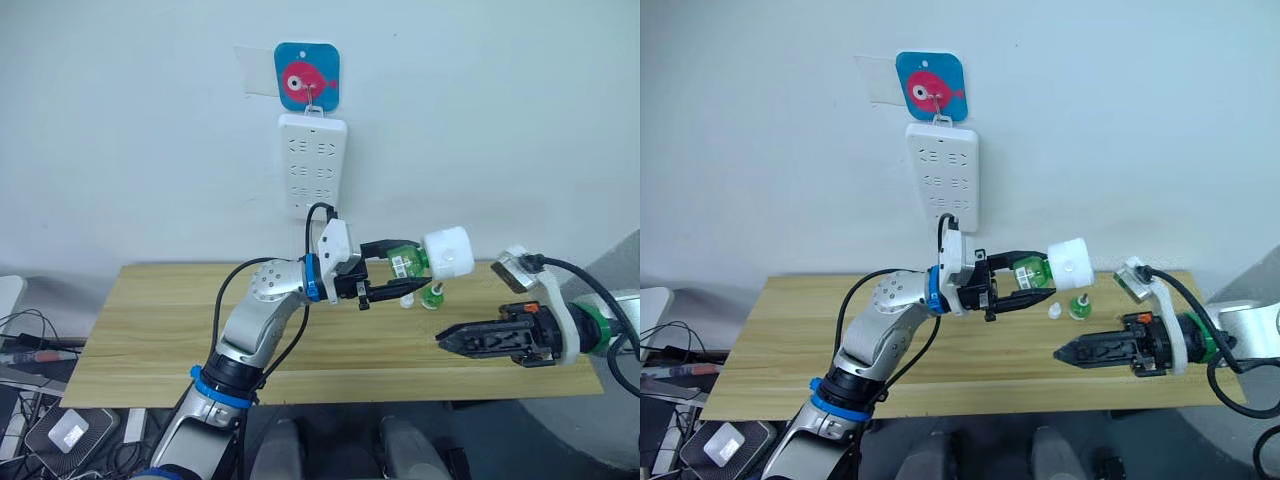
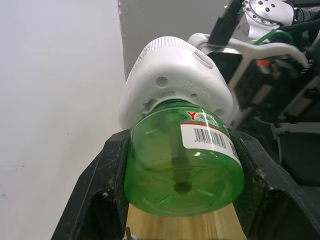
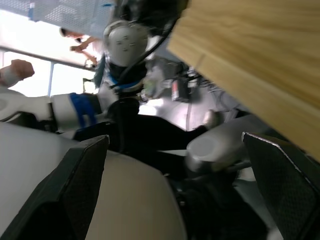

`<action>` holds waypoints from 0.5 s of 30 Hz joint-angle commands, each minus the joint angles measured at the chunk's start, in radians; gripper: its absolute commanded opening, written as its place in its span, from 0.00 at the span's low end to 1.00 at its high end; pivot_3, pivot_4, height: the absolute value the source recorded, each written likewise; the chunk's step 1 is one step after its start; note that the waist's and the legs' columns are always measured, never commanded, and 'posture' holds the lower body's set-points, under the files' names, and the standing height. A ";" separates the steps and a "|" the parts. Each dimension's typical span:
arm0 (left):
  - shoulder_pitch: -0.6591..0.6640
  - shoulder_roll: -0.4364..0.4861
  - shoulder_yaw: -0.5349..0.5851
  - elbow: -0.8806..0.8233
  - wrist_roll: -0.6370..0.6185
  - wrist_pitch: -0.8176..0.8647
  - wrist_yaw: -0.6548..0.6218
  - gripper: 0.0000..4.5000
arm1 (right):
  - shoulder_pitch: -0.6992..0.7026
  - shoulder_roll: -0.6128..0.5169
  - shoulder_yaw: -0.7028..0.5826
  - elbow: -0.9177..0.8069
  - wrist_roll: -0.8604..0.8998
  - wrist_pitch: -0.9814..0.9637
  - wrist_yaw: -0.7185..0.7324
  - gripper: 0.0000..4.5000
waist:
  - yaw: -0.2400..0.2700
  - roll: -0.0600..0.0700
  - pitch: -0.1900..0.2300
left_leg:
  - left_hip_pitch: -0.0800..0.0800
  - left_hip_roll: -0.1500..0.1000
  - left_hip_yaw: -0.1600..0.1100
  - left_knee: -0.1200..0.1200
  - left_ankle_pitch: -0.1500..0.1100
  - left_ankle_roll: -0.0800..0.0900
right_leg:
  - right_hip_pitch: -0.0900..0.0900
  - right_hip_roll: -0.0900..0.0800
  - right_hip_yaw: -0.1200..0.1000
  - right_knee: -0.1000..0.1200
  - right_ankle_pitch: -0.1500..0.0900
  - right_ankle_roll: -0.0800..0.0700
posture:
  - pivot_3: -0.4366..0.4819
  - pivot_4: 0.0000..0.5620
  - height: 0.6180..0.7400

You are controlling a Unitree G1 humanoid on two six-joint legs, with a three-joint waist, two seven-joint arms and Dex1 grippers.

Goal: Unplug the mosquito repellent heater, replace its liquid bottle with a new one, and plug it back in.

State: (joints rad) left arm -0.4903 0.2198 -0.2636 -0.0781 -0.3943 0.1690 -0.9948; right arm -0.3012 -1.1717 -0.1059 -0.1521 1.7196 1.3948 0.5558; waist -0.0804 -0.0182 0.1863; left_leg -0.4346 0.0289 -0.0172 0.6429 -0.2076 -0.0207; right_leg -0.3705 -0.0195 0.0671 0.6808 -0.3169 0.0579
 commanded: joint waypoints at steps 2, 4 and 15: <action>0.007 0.023 0.025 -0.067 -0.034 0.007 -0.016 0.50 | -0.067 -0.029 -0.079 0.159 -0.189 -0.058 0.138 0.79 | -0.002 0.000 0.000 | 0.000 0.000 0.001 0.000 0.000 0.000 | 0.000 0.000 0.000 0.000 0.000 0.000 | 0.34 0.32 1.00; 0.011 0.033 0.026 -0.069 -0.039 0.009 -0.021 0.50 | -0.104 -0.026 -0.086 0.209 -0.240 -0.053 0.175 0.64 | -0.003 0.001 0.000 | 0.000 0.000 0.001 0.000 0.000 0.000 | 0.000 0.000 0.000 0.000 0.000 0.000 | 0.34 0.32 1.00; 0.019 0.050 0.017 -0.085 -0.052 0.026 -0.044 0.50 | -0.280 0.130 -0.111 0.264 -0.229 0.067 0.149 0.00 | -0.004 0.001 0.001 | 0.000 0.000 0.001 -0.002 0.000 0.000 | -0.001 0.000 0.001 0.000 0.000 0.000 | 0.34 0.31 1.00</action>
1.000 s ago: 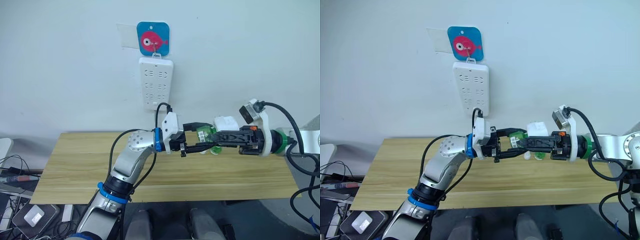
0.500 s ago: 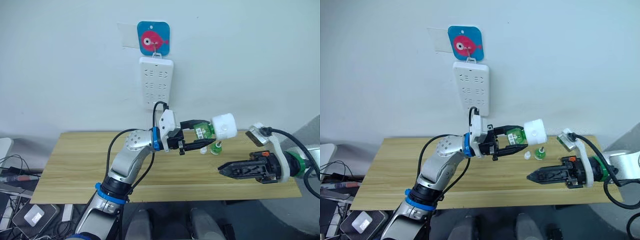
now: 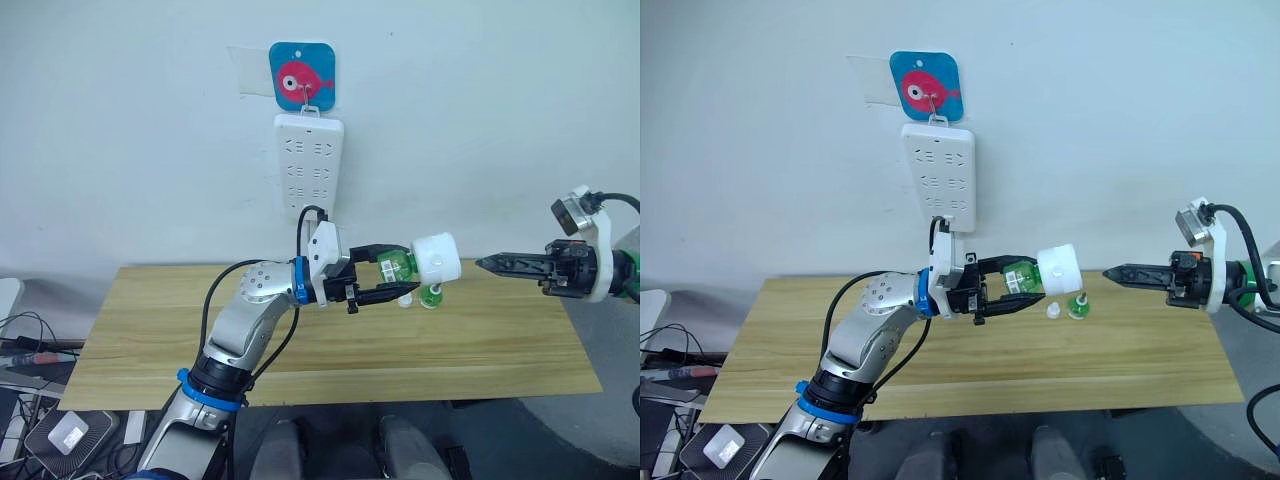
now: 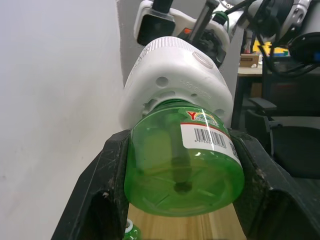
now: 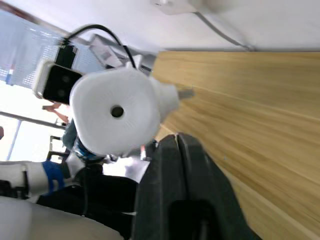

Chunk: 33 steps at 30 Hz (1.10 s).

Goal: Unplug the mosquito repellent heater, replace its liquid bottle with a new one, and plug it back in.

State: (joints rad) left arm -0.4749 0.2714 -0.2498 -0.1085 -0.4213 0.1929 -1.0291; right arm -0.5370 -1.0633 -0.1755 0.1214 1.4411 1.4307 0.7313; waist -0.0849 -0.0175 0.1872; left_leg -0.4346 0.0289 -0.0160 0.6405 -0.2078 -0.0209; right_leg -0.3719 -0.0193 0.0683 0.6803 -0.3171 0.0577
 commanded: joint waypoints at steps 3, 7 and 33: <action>0.015 -0.001 -0.002 -0.069 -0.024 0.006 -0.013 0.50 | -0.073 0.060 -0.050 -0.012 0.080 0.061 -0.071 0.00 | 0.001 0.000 0.000 | 0.000 0.000 0.000 0.000 0.000 0.000 | 0.000 0.000 0.000 0.000 0.000 0.000 | 0.35 0.31 1.00; 0.023 -0.007 -0.003 -0.076 -0.019 0.005 -0.008 0.50 | -0.078 0.091 -0.053 -0.025 0.097 0.082 -0.105 0.00 | 0.002 0.000 0.000 | 0.000 0.000 0.000 0.000 0.000 0.000 | 0.000 0.000 0.000 0.000 0.000 0.000 | 0.36 0.31 1.00; 0.015 -0.025 -0.002 -0.062 -0.001 -0.009 0.011 0.50 | -0.047 0.079 -0.054 -0.052 0.236 0.081 -0.232 0.00 | 0.002 0.000 0.000 | 0.000 0.000 0.000 0.000 0.000 0.000 | 0.000 0.000 0.000 0.000 0.000 0.000 | 0.36 0.30 1.00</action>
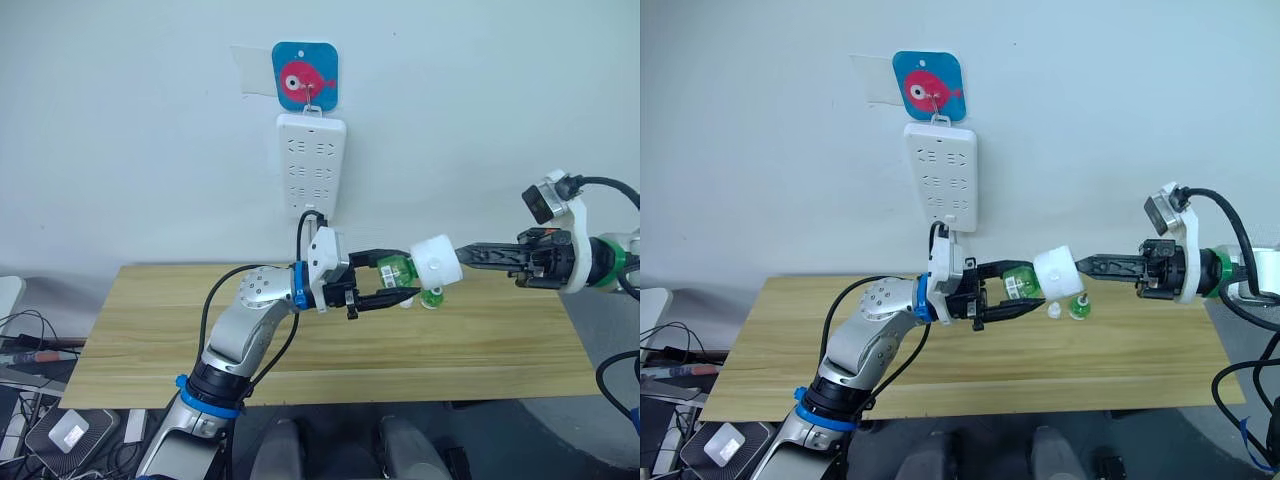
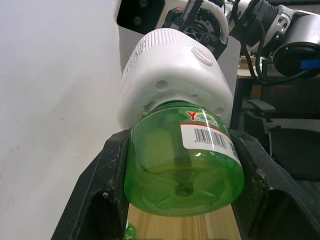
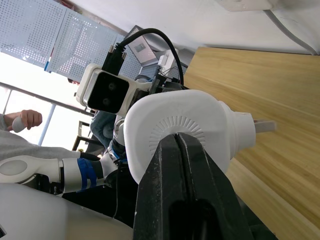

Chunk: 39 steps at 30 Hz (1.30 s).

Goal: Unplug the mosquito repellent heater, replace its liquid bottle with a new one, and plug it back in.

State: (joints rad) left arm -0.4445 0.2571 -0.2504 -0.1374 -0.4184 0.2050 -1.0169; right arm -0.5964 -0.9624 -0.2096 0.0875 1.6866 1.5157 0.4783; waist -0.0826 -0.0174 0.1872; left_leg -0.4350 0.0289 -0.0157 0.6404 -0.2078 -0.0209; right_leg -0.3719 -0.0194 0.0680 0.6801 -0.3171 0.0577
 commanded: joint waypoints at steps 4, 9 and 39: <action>-0.017 -0.006 0.003 -0.035 -0.006 -0.019 -0.001 0.50 | 0.018 -0.033 -0.025 0.013 -0.067 -0.003 0.052 0.00 | 0.000 0.000 0.000 | 0.000 0.000 0.000 0.000 0.000 0.000 | 0.000 0.000 0.000 0.000 0.000 0.000 | 0.36 0.30 1.00; -0.019 -0.002 0.004 -0.037 -0.007 -0.017 -0.002 0.50 | -0.007 -0.027 -0.019 0.053 -0.161 -0.011 0.107 0.00 | 0.000 0.000 0.000 | 0.000 0.000 0.000 0.000 0.000 0.000 | 0.000 0.000 0.000 0.000 0.000 0.000 | 0.36 0.30 1.00; -0.040 -0.003 0.024 -0.019 -0.019 0.037 0.032 0.50 | 0.082 0.012 0.051 -0.172 0.251 -0.066 -0.045 0.00 | 0.022 0.000 0.000 | -0.001 0.000 -0.001 0.001 0.000 0.000 | 0.000 0.000 -0.001 0.001 0.000 0.000 | 0.35 0.32 1.00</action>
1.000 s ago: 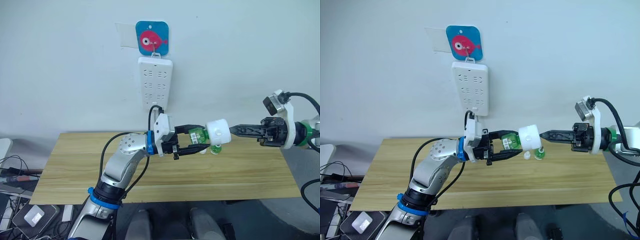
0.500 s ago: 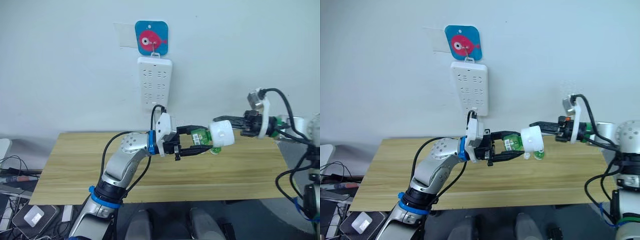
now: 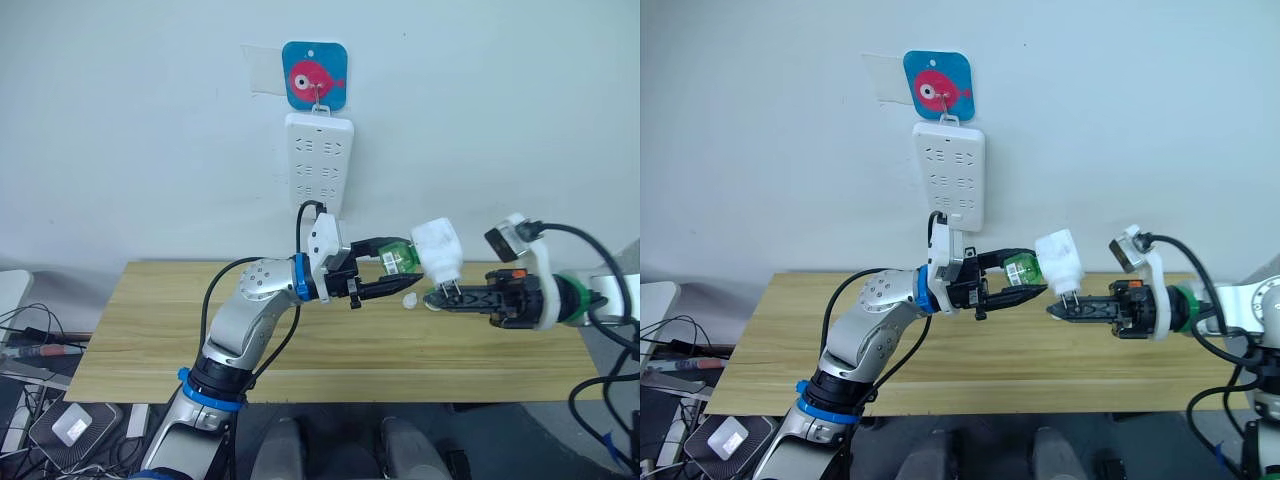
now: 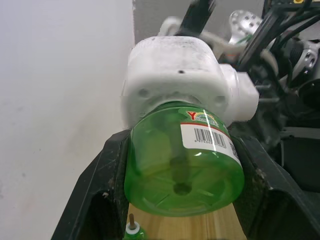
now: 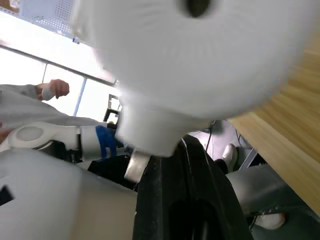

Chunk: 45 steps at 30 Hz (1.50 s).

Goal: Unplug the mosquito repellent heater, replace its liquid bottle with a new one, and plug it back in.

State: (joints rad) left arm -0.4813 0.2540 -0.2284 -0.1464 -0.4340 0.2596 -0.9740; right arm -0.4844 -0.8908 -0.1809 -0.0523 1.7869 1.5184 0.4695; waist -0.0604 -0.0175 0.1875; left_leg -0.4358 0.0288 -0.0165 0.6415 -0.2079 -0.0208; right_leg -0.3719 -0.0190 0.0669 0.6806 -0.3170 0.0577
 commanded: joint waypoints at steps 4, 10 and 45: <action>-0.008 0.003 -0.004 0.001 -0.001 -0.024 -0.022 0.50 | -0.071 -0.108 0.061 -0.033 0.185 -0.126 -0.037 0.00 | -0.002 0.000 0.000 | 0.000 0.000 0.001 0.000 0.000 0.000 | 0.000 0.000 0.000 0.000 0.000 0.000 | 0.34 0.31 1.00; -0.014 0.001 -0.018 0.011 0.005 -0.030 -0.034 0.50 | -0.182 -0.036 0.118 -0.025 0.185 -0.237 -0.153 0.00 | -0.009 0.000 0.000 | 0.000 0.000 0.001 0.000 0.000 0.000 | 0.000 0.000 0.001 0.000 0.000 0.000 | 0.33 0.31 1.00; 0.040 0.022 -0.012 -0.058 -0.047 0.039 -0.073 0.50 | -0.244 0.033 0.055 -0.032 -0.288 -0.156 0.110 0.00 | -0.021 0.000 0.000 | -0.001 0.000 -0.003 -0.001 0.000 0.000 | -0.002 -0.001 0.000 0.000 0.000 0.000 | 0.35 0.30 1.00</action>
State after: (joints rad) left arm -0.4277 0.2834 -0.2876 -0.1358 -0.4388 0.3382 -1.0412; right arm -0.7198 -0.8152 -0.0592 -0.0817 1.3743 1.2905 0.5197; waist -0.0819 -0.0176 0.1877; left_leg -0.4369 0.0292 -0.0198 0.6404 -0.2079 -0.0208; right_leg -0.3734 -0.0197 0.0669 0.6803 -0.3170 0.0576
